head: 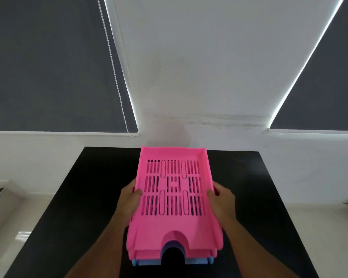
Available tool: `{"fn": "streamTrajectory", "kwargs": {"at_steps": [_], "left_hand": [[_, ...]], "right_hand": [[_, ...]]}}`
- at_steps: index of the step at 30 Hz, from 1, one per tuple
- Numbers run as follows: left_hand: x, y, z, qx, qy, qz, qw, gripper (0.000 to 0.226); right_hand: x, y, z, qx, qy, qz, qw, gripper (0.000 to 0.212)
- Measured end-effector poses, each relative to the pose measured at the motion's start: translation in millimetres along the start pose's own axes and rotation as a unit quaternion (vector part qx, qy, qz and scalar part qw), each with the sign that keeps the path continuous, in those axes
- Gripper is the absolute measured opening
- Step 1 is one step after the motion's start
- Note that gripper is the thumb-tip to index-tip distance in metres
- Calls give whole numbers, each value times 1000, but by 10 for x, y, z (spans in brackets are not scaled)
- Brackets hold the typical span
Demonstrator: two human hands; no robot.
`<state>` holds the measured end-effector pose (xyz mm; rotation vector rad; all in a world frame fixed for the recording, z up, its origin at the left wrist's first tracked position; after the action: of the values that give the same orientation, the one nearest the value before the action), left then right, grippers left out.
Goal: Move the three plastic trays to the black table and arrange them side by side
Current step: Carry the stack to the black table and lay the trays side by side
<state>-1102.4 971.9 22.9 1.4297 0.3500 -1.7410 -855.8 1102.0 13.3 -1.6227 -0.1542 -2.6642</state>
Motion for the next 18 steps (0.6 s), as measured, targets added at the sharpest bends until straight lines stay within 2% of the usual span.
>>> {"fn": "streamTrajectory", "kwargs": {"at_steps": [6,12,18], "left_hand": [[-394,155,-339,-11,-28,-51,998,32],[-643,463,-1197,-5,-42,-88,995,35],[-601,702,-2008,13,-42,-96,994,49]], "right_hand": [[-49,-161,469,-23,6,27,999,19],[-395,-407,1217,-94,21,-3,995,16],[-750,-634,1840,-139,62,-1,988,23]]}}
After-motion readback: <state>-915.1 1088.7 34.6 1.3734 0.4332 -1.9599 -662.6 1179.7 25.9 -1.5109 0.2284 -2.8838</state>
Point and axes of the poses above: each hand's wrist, its own y-axis away from the middle knuckle, its own z-axis out of the back of the hand, x = y × z, the point moved 2 cm from there along -y, towards the middle knuckle, and after that the axes turned 12 degrees about -x, right-handed, at the moved point
